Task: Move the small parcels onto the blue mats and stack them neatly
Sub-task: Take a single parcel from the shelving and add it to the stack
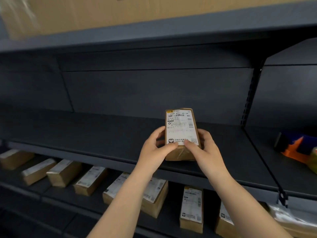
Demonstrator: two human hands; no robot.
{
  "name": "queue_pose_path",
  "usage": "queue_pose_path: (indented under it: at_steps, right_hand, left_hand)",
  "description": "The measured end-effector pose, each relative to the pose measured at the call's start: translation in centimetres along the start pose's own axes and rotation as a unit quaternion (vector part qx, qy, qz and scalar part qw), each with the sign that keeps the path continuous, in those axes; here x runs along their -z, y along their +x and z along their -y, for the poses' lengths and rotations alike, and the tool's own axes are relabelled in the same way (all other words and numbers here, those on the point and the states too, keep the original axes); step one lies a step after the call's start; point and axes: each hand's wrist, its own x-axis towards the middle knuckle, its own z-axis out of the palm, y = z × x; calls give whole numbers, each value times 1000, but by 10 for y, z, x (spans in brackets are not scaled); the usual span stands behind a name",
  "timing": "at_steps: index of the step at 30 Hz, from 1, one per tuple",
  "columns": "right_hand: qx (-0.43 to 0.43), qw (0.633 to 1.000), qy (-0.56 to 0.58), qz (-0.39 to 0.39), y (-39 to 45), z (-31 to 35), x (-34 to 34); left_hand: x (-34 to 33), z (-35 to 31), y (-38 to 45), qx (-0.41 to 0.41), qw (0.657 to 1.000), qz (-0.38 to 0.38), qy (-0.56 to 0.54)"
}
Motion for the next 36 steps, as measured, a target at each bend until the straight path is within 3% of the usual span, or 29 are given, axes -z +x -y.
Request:
queue_pose_path:
  at_steps: [20,28,36]
  right_hand:
    - [30,982,47,178,-33,25,-88]
    - [47,963,69,257,-49,50,-155]
    - [57,946,91,305,-59,72,-214]
  left_hand:
    - [86,-1,-76,0,984,-178,34]
    - [149,3,-108,20,961,-268,71]
    - [205,1,-124,12,950,-302,75]
